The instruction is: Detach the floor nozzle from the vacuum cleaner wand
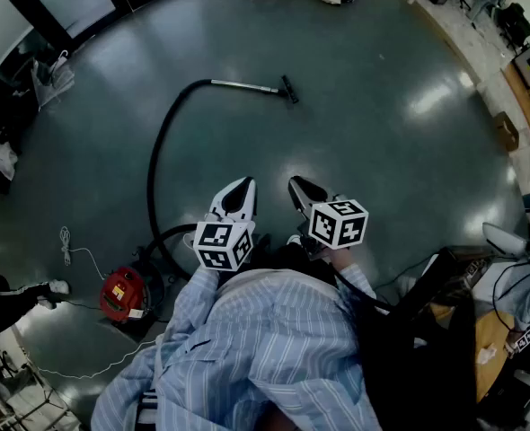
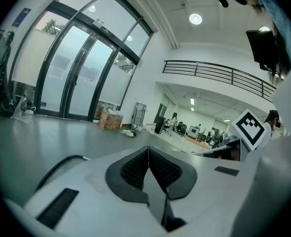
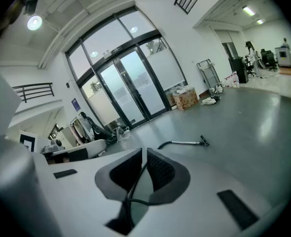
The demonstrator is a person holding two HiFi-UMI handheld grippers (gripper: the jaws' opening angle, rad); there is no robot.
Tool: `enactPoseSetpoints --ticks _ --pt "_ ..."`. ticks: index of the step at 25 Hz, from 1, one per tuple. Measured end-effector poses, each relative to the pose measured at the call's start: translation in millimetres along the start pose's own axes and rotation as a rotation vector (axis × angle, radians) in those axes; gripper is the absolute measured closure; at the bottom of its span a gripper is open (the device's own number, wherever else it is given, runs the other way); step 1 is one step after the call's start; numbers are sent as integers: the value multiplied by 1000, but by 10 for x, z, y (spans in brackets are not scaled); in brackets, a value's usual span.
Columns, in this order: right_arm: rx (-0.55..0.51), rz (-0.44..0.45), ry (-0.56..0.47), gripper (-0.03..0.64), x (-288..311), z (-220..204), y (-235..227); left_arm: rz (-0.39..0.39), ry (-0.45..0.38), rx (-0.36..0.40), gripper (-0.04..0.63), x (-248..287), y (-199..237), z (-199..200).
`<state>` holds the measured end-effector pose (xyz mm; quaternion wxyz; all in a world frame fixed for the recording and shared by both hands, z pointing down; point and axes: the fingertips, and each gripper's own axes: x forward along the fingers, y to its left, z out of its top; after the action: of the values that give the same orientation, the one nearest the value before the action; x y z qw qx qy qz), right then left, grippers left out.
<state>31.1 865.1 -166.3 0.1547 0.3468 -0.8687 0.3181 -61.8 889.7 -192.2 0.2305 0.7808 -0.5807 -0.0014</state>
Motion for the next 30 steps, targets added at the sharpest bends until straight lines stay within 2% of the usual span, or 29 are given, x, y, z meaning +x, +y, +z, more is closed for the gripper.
enactPoseSetpoints --ticks 5,13,19,25,30 --pt "-11 18 22 580 -188 -1 -223 20 -6 -22 589 159 -299 -40" --pt "-9 40 42 580 -348 -6 -542 20 22 10 588 387 -655 -153" --pt "26 43 28 580 -415 31 -766 40 38 23 589 519 -753 -190" --pt "96 107 -28 580 -461 201 -929 60 43 26 589 692 -815 -158" --pt "108 114 -14 580 -476 217 -1151 71 48 20 589 874 -889 -176"
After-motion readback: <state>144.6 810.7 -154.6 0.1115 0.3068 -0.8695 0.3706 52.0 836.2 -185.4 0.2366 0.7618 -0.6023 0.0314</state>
